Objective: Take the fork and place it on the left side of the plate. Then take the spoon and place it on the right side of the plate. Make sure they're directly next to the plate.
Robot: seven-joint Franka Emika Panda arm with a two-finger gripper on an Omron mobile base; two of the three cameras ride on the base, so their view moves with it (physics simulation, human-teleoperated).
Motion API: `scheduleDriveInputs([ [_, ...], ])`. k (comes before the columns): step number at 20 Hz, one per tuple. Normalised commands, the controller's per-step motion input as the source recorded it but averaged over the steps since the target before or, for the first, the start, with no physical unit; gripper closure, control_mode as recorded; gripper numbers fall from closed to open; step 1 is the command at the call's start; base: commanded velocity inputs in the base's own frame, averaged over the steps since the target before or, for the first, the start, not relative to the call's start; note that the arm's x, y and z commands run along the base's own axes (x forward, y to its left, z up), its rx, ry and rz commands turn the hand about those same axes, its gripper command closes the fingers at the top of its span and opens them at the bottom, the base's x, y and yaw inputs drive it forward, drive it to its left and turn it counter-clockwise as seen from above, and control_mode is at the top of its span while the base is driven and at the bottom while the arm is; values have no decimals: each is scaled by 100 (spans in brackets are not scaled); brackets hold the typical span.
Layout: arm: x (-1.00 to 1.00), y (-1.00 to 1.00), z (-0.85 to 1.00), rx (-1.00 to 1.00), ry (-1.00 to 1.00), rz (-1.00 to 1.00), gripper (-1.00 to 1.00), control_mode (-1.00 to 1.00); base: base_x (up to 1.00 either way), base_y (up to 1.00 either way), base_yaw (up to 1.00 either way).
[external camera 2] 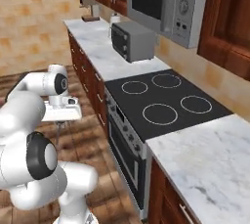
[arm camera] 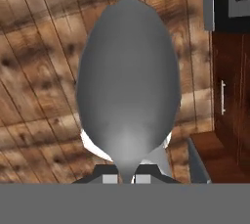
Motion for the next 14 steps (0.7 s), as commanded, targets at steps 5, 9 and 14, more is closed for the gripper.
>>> scheduleDriveInputs([
  [5,0,0,0,0,0,0,100,100,38,35,50],
  [9,0,0,0,0,0,0,100,100,88,34,17],
  [14,0,0,0,0,0,0,100,100,94,32,12],
])
